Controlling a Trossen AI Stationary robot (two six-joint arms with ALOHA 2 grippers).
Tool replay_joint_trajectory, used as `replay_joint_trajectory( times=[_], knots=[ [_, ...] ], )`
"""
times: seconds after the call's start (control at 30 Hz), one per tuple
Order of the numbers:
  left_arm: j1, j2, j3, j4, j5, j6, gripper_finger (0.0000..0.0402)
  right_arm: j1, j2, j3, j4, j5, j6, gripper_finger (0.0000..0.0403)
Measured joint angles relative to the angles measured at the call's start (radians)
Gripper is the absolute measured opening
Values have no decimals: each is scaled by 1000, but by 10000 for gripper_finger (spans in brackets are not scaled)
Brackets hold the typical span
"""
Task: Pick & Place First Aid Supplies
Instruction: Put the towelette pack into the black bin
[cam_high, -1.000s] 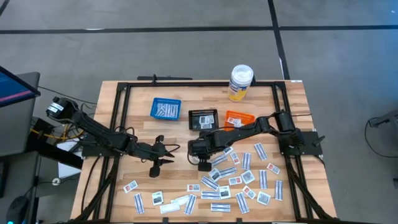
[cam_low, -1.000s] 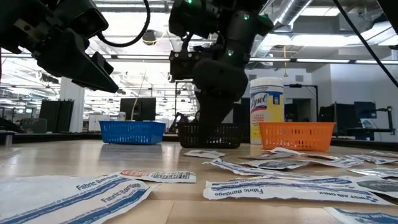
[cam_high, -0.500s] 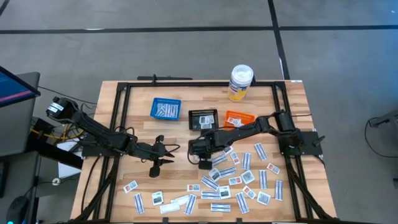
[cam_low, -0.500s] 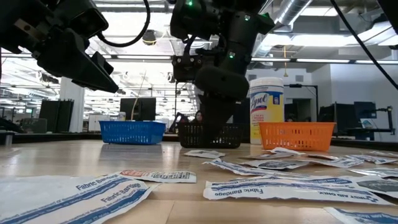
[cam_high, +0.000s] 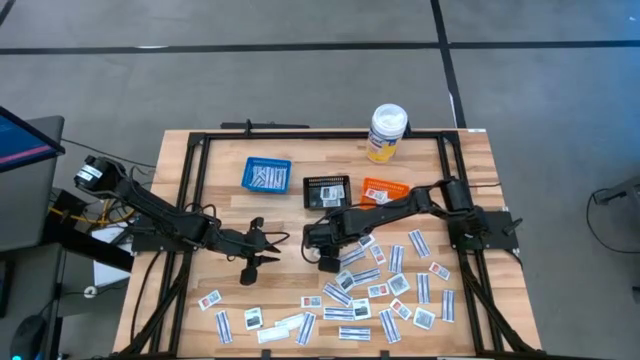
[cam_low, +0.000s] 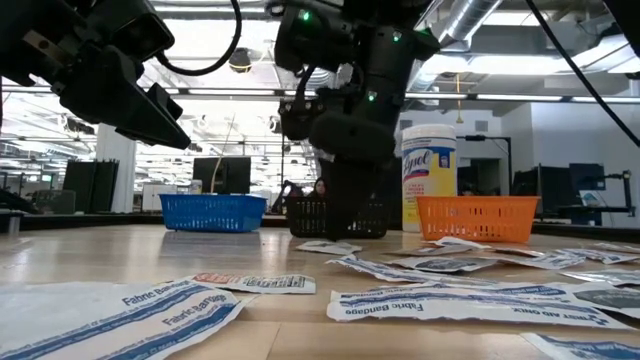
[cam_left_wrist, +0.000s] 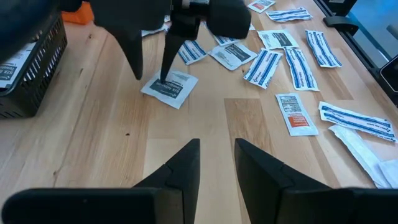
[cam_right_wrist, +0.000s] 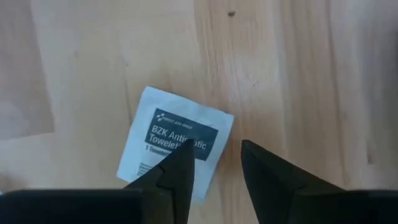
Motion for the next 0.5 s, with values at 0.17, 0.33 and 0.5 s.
replay_joint_trajectory(
  times=[0.17, 0.33, 0.5],
  knots=[
    [0, 0, 0, 0, 0, 0, 100, -10, 27, 3, -13, -14, 48, 132],
    [0, 0, 0, 0, 0, 0, 100, -19, 21, 1, -2, -37, 50, 115],
    [0, 0, 0, 0, 0, 0, 100, -21, 22, 1, -1, -39, -7, 37]
  ],
)
